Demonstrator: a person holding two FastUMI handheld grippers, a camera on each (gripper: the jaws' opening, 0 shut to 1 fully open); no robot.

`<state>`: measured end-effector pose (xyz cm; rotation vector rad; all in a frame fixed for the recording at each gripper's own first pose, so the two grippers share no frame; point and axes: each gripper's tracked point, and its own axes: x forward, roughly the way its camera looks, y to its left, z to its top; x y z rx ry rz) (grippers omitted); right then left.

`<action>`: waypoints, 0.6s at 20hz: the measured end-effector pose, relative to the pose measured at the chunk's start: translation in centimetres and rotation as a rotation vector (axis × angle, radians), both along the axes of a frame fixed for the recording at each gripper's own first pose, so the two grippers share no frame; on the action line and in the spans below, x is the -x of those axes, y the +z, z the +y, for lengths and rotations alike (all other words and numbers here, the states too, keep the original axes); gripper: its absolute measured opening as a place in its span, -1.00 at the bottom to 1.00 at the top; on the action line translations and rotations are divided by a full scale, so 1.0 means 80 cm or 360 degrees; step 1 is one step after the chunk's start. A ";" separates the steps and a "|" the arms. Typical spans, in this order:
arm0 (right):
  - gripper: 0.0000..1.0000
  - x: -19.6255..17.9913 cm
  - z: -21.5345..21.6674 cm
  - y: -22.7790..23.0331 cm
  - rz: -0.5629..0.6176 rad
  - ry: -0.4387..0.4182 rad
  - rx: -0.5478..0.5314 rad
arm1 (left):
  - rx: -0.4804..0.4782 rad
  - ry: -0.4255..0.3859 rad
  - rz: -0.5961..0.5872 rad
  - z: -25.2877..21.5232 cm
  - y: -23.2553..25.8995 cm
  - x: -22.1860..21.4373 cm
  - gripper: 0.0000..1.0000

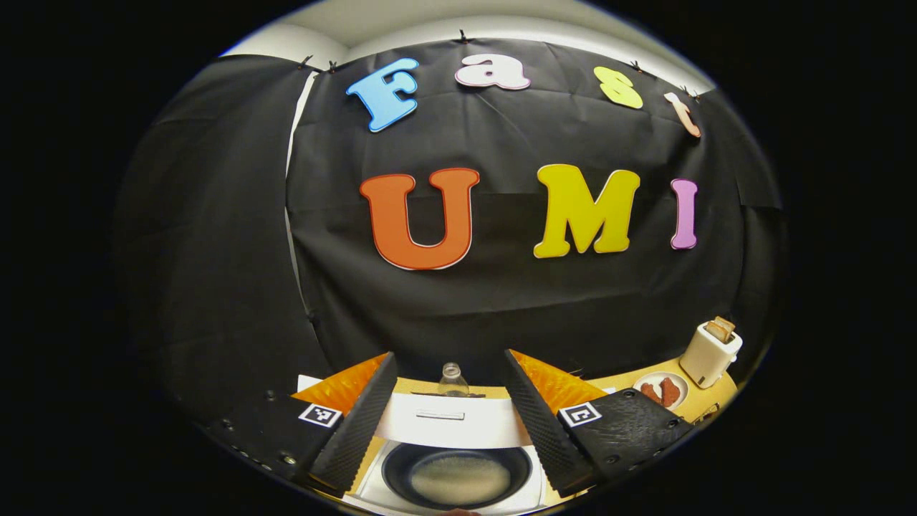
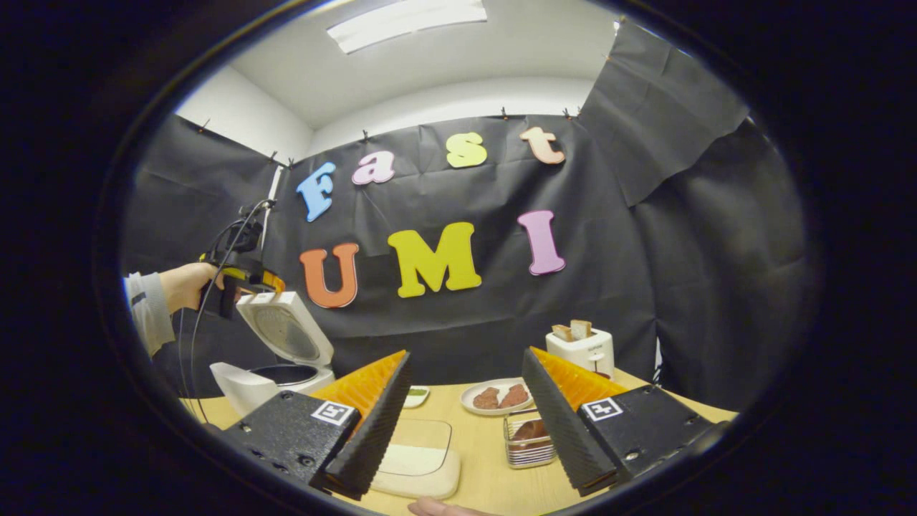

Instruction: Close the left gripper, press the button to open the rice cooker; take a wooden spoon from the chopstick holder with the right hand, scoop a spoonful of rice and pour it into the rice cooker, then put the wooden spoon back into the chopstick holder.

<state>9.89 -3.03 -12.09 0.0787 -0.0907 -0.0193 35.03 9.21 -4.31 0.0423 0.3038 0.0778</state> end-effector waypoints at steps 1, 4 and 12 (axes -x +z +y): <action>0.99 0.004 0.000 0.002 -0.0003 -0.0001 0.0008 | 0.0001 0.0006 0.0067 0.000 -0.013 0.010 0.90; 0.99 0.014 0.001 0.005 -0.0008 0.0008 0.0020 | -0.0008 0.0032 0.0285 0.000 -0.053 0.047 0.91; 1.00 0.033 0.016 0.012 -0.0036 0.0084 0.0051 | -0.0020 0.0006 0.0690 -0.002 -0.149 0.121 0.90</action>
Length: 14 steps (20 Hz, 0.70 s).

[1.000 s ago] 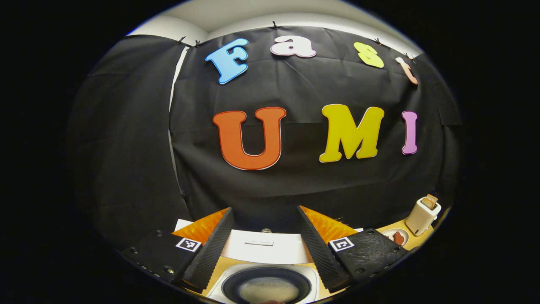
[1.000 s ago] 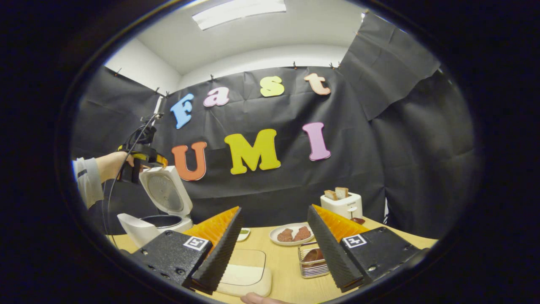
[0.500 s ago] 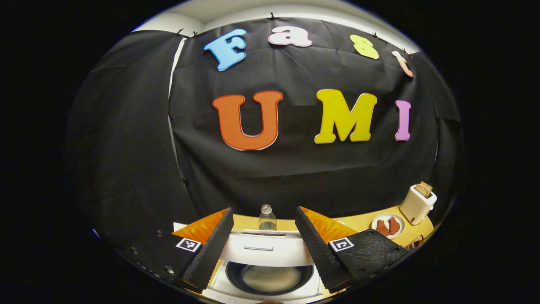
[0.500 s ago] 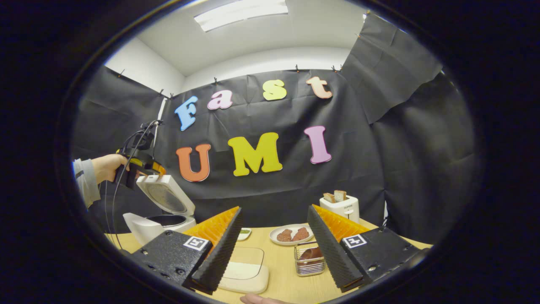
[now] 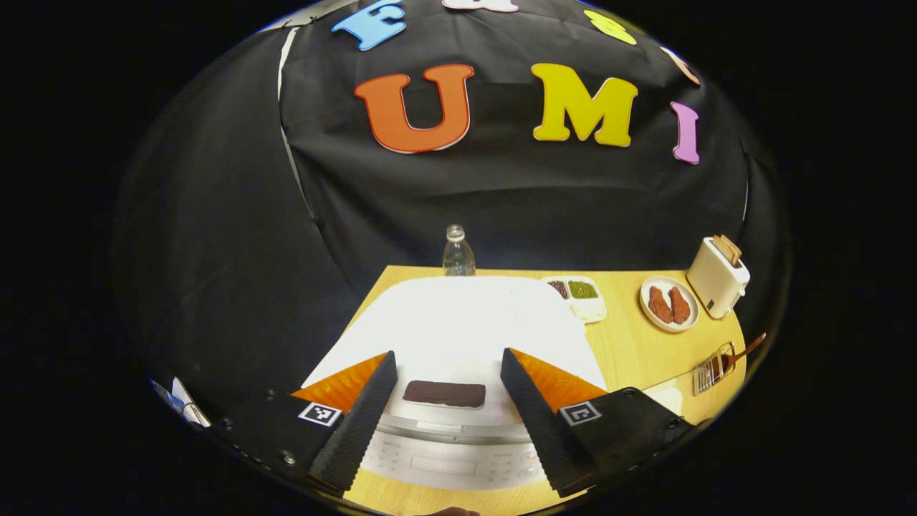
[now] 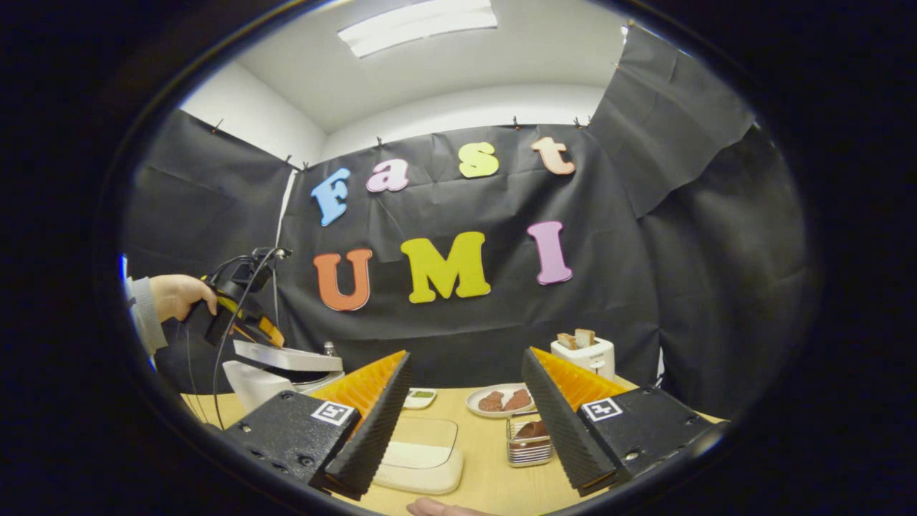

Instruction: Close the left gripper, press the button to open the rice cooker; take a wooden spoon from the chopstick holder with the right hand, scoop a spoonful of rice and pour it into the rice cooker, then put the wooden spoon back into the chopstick holder.

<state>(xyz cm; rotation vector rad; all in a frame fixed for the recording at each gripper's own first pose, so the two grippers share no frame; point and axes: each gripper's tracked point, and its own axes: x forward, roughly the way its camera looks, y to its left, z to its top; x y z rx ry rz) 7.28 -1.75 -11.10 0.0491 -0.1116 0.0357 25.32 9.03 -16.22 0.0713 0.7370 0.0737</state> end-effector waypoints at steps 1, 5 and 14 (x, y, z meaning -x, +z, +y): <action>0.99 0.001 -0.001 0.001 -0.0002 0.0001 0.0010 | 0.0015 -0.0010 0.0035 -0.001 -0.006 0.006 0.90; 0.99 -0.001 -0.011 0.002 -0.0013 -0.0027 0.0010 | 0.0087 0.0008 0.0138 0.000 -0.027 0.019 1.00; 0.99 -0.009 0.009 -0.014 0.0050 0.0012 0.0035 | 0.0149 -0.0106 0.0122 -0.002 -0.048 0.039 0.92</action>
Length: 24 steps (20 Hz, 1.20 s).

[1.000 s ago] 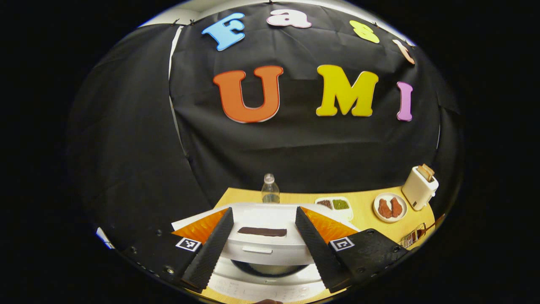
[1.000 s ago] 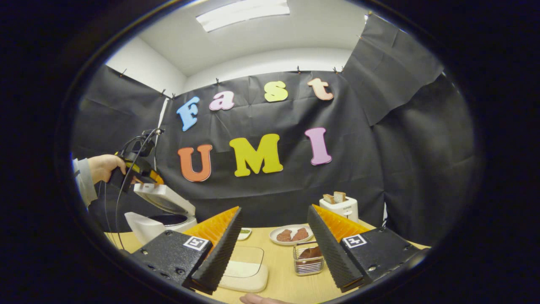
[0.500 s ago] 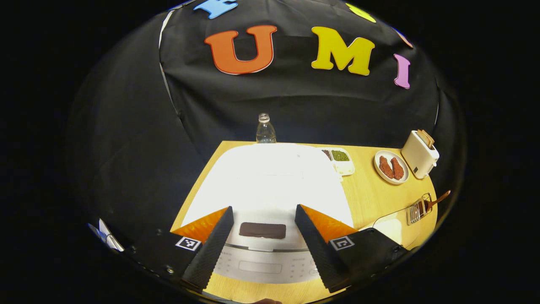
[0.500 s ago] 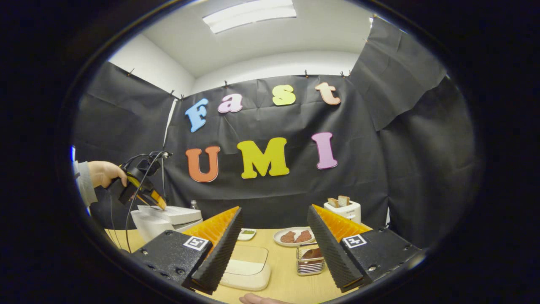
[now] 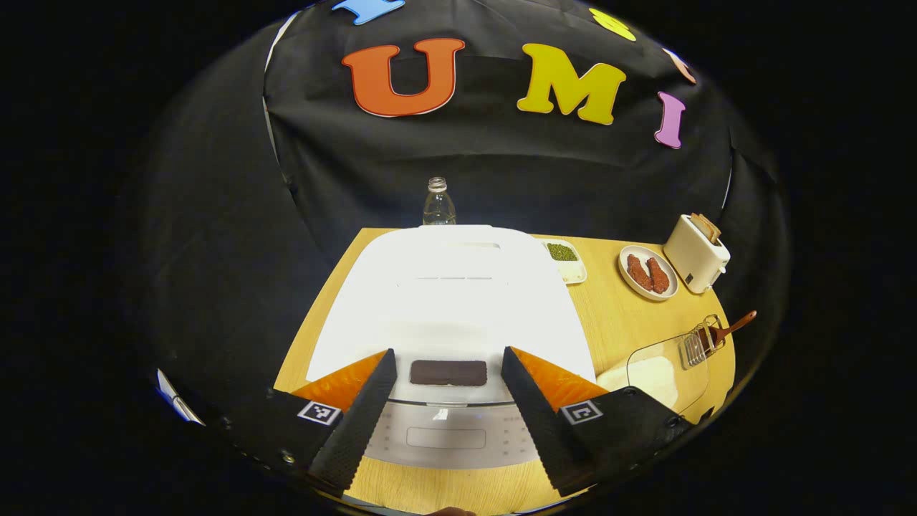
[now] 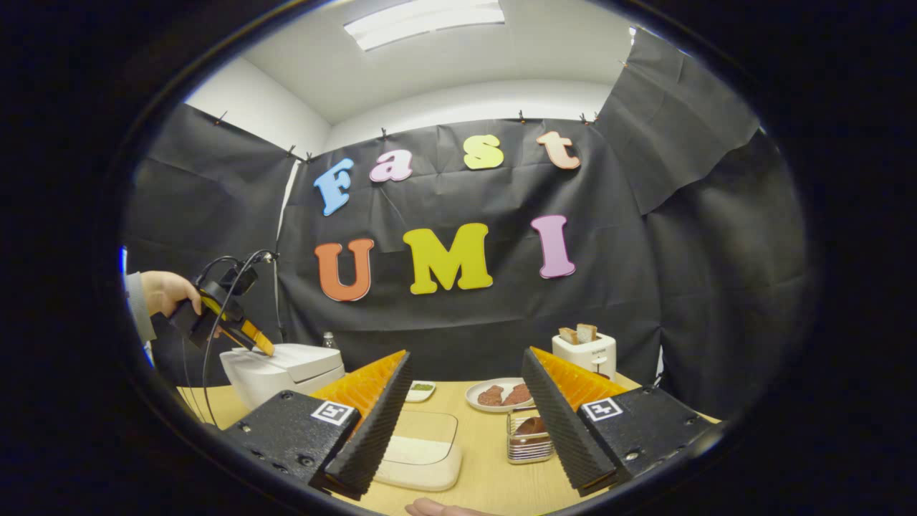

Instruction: Close the left gripper, press the button to open the rice cooker; take a wooden spoon from the chopstick holder with the right hand, scoop a spoonful of rice and pour it into the rice cooker, then put the wooden spoon back into the chopstick holder.

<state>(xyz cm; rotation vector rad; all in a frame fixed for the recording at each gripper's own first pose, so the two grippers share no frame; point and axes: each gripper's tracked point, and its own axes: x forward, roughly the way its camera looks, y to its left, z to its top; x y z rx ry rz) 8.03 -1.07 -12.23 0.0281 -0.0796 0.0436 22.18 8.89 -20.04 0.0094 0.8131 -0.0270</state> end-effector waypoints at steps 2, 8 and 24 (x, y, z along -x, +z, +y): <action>1.00 0.000 0.008 -0.002 0.0002 0.0019 0.0027 | -0.0001 0.0008 -0.0077 0.002 0.003 -0.011 0.96; 0.99 0.000 0.020 -0.009 0.0020 0.0048 0.0072 | 0.0016 0.0031 -0.0203 0.001 0.003 -0.020 0.95; 1.00 0.014 0.012 -0.003 0.0042 -0.0026 0.0130 | -0.0035 0.0125 -0.0769 -0.016 0.099 0.008 0.90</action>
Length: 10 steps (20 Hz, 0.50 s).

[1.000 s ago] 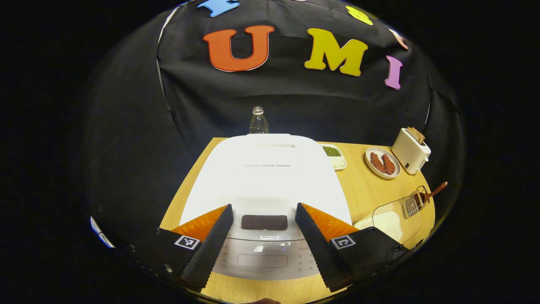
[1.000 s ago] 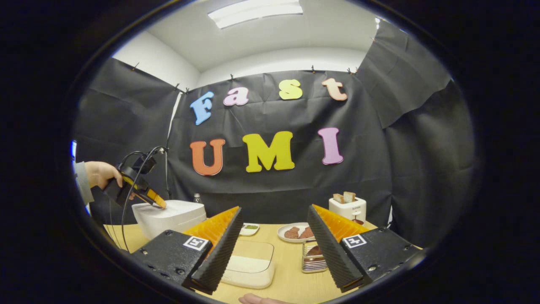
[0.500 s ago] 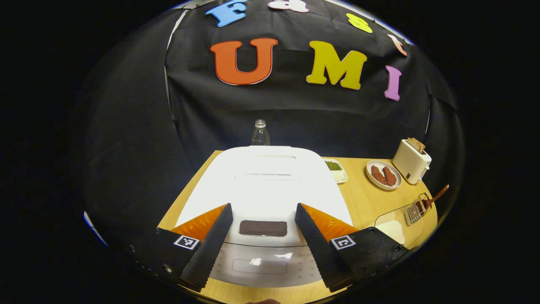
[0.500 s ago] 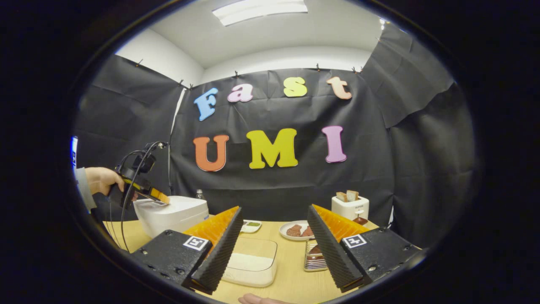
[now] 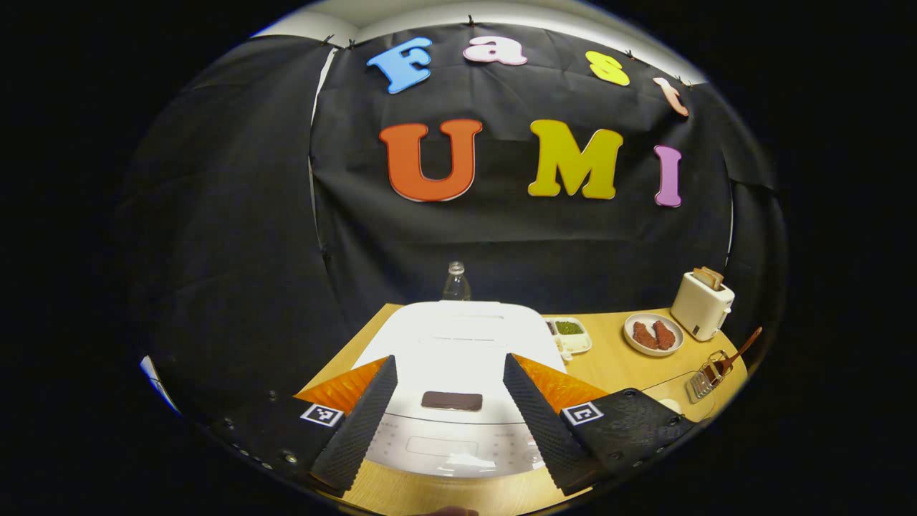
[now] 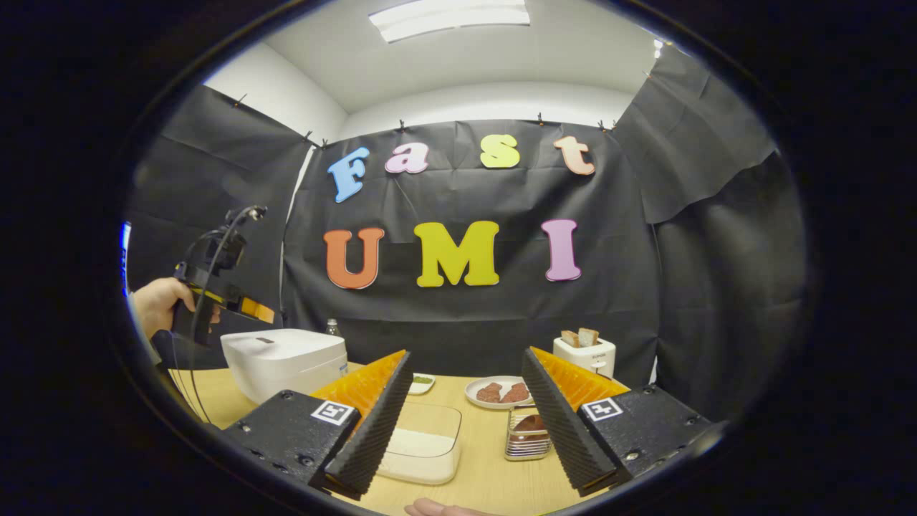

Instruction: Close the left gripper, press the button to open the rice cooker; take a wooden spoon from the chopstick holder with the right hand, scoop a spoonful of rice and pour it into the rice cooker, then put the wooden spoon back into the chopstick holder.

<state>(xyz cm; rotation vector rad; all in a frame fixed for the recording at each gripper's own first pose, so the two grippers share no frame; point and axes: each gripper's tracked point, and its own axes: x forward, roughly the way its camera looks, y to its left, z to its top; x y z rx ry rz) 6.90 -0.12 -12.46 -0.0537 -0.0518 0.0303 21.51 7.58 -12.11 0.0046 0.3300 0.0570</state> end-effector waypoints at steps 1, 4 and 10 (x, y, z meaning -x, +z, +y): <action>1.00 0.004 -0.002 -0.001 0.0017 -0.0016 0.0005 | 0.0001 -0.0018 -0.0022 -0.010 0.008 0.014 0.91; 1.00 0.016 -0.008 0.004 0.0062 -0.0064 0.0004 | -0.0004 -0.0070 -0.0105 -0.039 0.036 0.052 0.90; 0.83 0.062 -0.004 0.048 0.0010 -0.0112 -0.0022 | -0.0040 -0.0068 -0.0270 -0.064 0.067 0.130 0.92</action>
